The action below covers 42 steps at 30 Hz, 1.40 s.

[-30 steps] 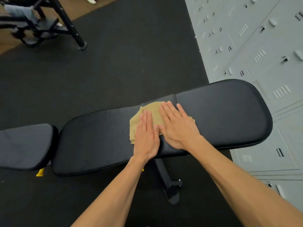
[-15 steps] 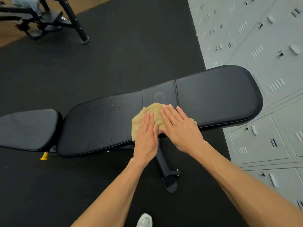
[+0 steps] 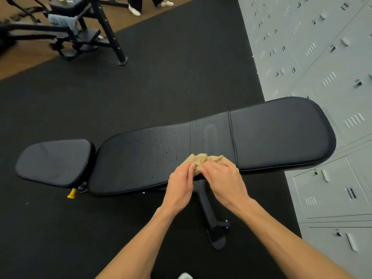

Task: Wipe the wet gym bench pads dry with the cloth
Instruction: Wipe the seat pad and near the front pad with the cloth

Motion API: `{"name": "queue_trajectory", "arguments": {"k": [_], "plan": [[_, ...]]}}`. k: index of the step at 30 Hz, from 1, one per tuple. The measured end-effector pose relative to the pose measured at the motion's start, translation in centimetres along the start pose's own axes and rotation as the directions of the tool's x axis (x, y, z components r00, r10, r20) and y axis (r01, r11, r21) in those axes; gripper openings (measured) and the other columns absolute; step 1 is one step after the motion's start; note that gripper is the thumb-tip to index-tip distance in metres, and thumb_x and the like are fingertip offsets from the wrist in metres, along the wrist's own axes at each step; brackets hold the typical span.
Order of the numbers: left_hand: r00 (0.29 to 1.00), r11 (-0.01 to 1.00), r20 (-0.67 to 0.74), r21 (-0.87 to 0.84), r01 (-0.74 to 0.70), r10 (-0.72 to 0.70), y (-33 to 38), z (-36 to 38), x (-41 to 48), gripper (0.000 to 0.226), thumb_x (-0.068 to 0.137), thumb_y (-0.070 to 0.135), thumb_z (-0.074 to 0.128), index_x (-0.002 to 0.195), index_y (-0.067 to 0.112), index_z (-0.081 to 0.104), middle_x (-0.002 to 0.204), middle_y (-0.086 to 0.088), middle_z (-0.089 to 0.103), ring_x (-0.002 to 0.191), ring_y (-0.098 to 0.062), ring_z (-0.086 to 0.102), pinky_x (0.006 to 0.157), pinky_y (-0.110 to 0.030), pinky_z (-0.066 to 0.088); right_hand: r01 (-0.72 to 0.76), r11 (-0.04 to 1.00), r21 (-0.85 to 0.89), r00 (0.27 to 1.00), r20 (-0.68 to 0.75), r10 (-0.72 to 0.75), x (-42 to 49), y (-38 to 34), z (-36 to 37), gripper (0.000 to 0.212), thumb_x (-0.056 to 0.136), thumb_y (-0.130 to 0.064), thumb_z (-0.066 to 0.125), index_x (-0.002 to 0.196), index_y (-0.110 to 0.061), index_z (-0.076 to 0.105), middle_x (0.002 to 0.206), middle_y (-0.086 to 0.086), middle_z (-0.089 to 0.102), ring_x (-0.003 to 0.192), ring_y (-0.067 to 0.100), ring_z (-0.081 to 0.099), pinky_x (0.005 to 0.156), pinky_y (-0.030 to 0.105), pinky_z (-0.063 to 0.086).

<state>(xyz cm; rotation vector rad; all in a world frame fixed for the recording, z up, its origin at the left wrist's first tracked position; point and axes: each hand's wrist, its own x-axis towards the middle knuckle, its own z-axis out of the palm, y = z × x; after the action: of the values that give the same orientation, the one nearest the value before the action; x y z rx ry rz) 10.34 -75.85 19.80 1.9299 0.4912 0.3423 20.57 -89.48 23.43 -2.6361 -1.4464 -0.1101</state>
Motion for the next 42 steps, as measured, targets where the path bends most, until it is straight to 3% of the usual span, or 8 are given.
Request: {"name": "queue_trajectory", "arguments": {"k": [3,8,12,20,24,27,31,42], "plan": [[0.990,0.989,-0.070,-0.096,0.112,-0.119,1.3,-2.0,2.4,0.029,0.117,0.026,0.046,0.109,0.019,0.073,0.098,0.010,0.074,0.089,-0.003,0.066,0.077,-0.019,0.047,-0.336,0.836,0.434,0.942,0.133,0.309,2.5,-3.0,-2.7,0.038,0.118,-0.047,0.039,0.110,-0.029,0.071,0.091,-0.010,0.075,0.087,0.016,0.071,0.079,0.039,0.056],[0.901,0.696,0.108,-0.598,0.397,-0.421,2.7,-4.7,5.8,0.064,0.109,0.063,0.047,0.120,0.009,0.078,0.121,-0.014,0.079,0.111,-0.023,0.078,0.095,-0.040,0.062,-0.583,0.239,0.776,0.761,0.418,0.497,7.0,-6.3,-4.7,0.041,0.113,-0.049,0.045,0.108,-0.037,0.085,0.103,-0.014,0.082,0.103,0.006,0.074,0.095,0.037,0.059],[0.869,0.647,0.130,-0.618,0.447,-0.477,1.3,-6.1,8.0,0.077,0.087,0.059,0.085,0.132,0.001,0.063,0.131,-0.023,0.071,0.112,-0.028,0.078,0.087,-0.044,0.067,-0.481,0.361,0.799,0.827,0.277,0.489,9.7,-6.3,-4.5,0.033,0.105,-0.018,0.057,0.118,-0.033,0.084,0.116,-0.014,0.078,0.108,0.004,0.072,0.098,0.034,0.061],[0.888,0.598,0.229,-0.669,0.441,-0.399,-1.1,-8.0,13.7,0.026,0.110,0.016,0.063,0.129,0.002,0.072,0.126,-0.024,0.076,0.108,-0.027,0.075,0.101,-0.048,0.062,-0.490,0.714,0.501,0.869,0.216,0.445,15.7,-2.2,-1.7,0.027,0.105,-0.039,0.053,0.128,-0.039,0.065,0.118,-0.006,0.073,0.124,0.023,0.058,0.105,0.048,0.048],[0.898,0.833,0.044,-0.355,0.424,-0.438,-3.1,-7.7,16.7,0.029,0.108,0.033,0.066,0.133,0.019,0.065,0.104,-0.006,0.081,0.096,-0.017,0.075,0.079,-0.031,0.059,-0.541,0.685,0.488,0.841,0.297,0.453,18.7,-1.2,-0.3,0.017,0.106,-0.037,0.055,0.116,-0.030,0.066,0.112,-0.001,0.072,0.110,0.028,0.066,0.093,0.050,0.056],[0.939,0.939,-0.137,0.098,0.329,-0.315,-4.2,-6.3,17.4,0.034,0.111,0.035,0.055,0.143,0.022,0.055,0.130,-0.001,0.066,0.121,-0.020,0.059,0.097,-0.030,0.044,-0.578,0.767,0.280,0.804,0.360,0.474,19.9,-0.7,0.9,0.024,0.111,-0.040,0.051,0.123,-0.025,0.066,0.121,0.005,0.067,0.112,0.036,0.064,0.082,0.044,0.050],[0.981,0.977,0.000,0.093,0.194,-0.195,-4.7,-2.5,16.9,0.048,0.116,0.037,0.040,0.159,0.015,0.043,0.161,0.000,0.047,0.149,-0.018,0.042,0.122,-0.028,0.031,-0.470,0.880,0.063,0.867,0.218,0.448,20.4,0.9,2.0,0.024,0.113,-0.027,0.047,0.119,-0.015,0.067,0.121,0.008,0.062,0.109,0.035,0.060,0.077,0.040,0.039],[0.993,0.938,-0.034,0.327,0.117,-0.112,-7.5,1.4,17.1,0.070,0.114,0.045,0.030,0.174,0.019,0.005,0.184,0.005,0.002,0.169,-0.010,-0.004,0.136,-0.033,0.004,-0.151,0.982,-0.117,0.982,0.099,0.163,18.6,5.5,7.3,0.033,0.106,-0.015,0.045,0.134,-0.008,0.063,0.126,0.008,0.069,0.134,0.037,0.059,0.132,0.051,0.029]]}}
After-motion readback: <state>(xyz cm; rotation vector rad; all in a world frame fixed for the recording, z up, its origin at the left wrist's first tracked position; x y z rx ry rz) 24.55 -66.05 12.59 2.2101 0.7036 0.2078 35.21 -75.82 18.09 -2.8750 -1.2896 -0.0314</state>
